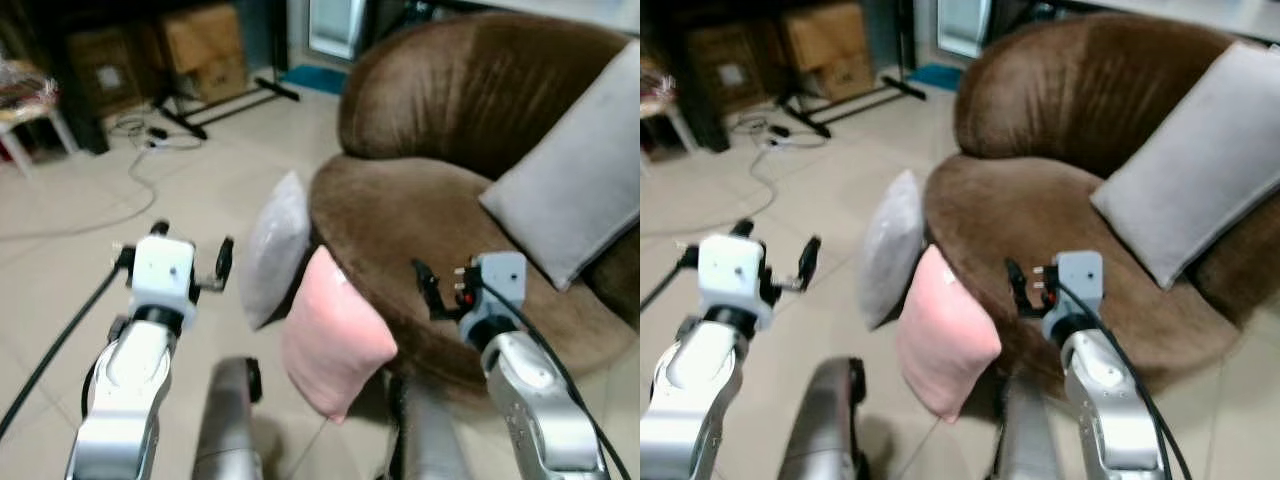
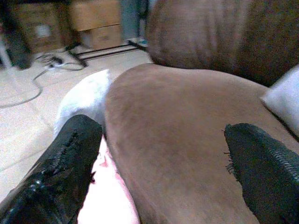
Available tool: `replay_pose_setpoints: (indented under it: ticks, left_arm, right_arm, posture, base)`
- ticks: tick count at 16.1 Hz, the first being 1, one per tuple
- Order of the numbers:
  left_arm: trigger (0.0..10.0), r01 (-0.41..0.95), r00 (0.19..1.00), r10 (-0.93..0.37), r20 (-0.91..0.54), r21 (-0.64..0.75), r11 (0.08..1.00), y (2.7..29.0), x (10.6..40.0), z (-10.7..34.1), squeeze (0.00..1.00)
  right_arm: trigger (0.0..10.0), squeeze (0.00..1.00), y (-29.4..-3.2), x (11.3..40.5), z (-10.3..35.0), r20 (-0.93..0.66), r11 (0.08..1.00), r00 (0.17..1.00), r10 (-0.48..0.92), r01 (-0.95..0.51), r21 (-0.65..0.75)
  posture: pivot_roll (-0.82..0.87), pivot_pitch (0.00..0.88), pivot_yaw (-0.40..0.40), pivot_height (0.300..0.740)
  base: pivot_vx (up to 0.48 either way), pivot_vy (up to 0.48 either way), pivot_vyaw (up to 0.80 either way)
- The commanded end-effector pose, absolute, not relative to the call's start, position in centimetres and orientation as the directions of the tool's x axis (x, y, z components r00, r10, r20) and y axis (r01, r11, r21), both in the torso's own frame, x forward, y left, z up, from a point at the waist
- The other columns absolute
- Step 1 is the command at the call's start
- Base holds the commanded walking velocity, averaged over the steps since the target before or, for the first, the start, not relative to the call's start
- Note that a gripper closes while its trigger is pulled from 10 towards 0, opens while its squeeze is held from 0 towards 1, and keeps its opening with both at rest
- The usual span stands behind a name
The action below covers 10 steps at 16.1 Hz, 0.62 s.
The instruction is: Move the pillow to the sofa from floor
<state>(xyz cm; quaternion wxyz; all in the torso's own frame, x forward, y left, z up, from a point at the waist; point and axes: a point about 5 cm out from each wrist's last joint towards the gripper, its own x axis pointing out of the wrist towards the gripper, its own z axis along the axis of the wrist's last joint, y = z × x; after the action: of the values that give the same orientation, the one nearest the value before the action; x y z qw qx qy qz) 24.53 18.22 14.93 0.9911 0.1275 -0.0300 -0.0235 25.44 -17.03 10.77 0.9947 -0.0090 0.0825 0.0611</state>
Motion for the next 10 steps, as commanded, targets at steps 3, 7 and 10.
replay_pose_setpoints:
  ticks: [3,7,10]
  left_arm:
    - [10.0,0.041,0.998,-0.052,0.039,0.25,0.967,18.29,24.41,14.61,0.0]
    - [10.0,0.045,0.998,-0.056,0.04,0.24,0.97,18.13,24.43,14.57,0.0]
    - [10.0,0.042,0.998,-0.052,0.034,0.243,0.969,18.17,24.37,14.46,0.0]
  right_arm:
    - [10.0,0.0,-16.95,25.71,10.44,-0.19,0.987,0.973,0.131,-0.146,-0.062]
    - [10.0,0.0,-16.92,26.08,10.38,-0.196,0.986,0.972,0.13,-0.148,-0.08]
    - [10.0,0.0,-17.1,26.16,10.18,-0.201,0.991,0.973,0.115,-0.128,-0.051]
  posture:
    - [0.09,0.0,-0.015,0.501]
    - [0.08,0.0,-0.019,0.501]
    - [0.08,0.0,-0.021,0.501]
  base:
    - [0.0,0.0,0.18]
    - [0.264,0.0,0.8]
    - [0.179,0.0,0.27]
